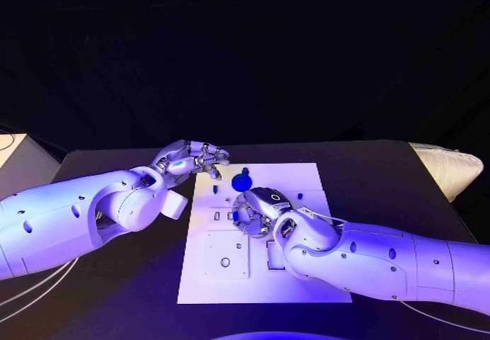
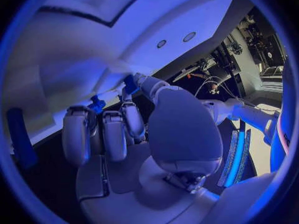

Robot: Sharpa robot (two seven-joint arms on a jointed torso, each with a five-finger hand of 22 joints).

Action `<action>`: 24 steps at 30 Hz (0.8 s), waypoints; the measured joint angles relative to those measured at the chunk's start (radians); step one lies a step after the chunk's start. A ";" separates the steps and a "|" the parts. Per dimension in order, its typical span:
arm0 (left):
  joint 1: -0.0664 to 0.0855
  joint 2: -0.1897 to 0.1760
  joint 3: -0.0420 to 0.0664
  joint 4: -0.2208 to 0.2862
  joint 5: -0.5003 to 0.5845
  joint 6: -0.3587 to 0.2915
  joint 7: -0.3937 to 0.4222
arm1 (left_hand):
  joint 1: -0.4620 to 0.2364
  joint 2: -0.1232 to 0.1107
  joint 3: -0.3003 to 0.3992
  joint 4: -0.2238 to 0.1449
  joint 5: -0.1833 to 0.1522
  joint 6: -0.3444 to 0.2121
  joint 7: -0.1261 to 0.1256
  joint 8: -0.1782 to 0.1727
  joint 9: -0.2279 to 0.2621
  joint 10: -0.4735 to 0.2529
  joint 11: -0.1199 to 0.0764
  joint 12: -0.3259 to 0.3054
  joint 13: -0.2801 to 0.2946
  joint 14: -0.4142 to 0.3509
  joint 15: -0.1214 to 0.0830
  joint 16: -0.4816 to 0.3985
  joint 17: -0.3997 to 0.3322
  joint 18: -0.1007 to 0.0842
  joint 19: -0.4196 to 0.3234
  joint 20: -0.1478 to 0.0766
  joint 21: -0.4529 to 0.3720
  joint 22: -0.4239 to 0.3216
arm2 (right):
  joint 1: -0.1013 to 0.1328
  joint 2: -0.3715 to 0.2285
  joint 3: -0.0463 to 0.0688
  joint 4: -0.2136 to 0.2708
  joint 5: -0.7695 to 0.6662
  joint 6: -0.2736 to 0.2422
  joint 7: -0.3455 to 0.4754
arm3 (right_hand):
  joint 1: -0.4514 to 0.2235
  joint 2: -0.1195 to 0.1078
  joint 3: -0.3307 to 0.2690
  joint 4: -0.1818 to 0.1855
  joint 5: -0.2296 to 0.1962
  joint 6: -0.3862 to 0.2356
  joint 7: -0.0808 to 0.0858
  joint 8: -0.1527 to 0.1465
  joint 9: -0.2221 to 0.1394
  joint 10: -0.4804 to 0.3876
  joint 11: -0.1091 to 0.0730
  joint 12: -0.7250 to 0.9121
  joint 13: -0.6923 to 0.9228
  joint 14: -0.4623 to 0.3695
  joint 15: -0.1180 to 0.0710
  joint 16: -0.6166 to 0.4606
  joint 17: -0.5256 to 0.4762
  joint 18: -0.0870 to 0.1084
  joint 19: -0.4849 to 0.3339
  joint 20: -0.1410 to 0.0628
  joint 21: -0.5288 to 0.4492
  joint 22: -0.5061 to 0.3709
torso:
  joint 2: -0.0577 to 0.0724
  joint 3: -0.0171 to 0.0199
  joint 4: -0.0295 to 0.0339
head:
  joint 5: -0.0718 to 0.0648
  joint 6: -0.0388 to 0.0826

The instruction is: Assemble the parts on the task board

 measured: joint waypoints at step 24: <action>0.000 0.001 0.000 -0.001 -0.002 0.004 -0.002 | -0.004 -0.004 0.000 0.000 0.000 0.000 0.000 0.000 0.001 0.000 0.000 0.000 0.000 0.000 0.000 0.000 0.000 0.000 0.000 0.000 0.000 -0.001 | 0.000 -0.008 0.000 0.012 0.002 -0.021 0.011 | -0.020 -0.020 -0.152 0.068 -0.013 -0.069 0.016 -0.030 -0.030 -0.045 0.016 -0.046 -0.017 0.002 0.016 0.000 0.000 0.000 0.000 0.007 -0.024 0.000 | 0.000 0.0012 0.0000 | 0.000 0.002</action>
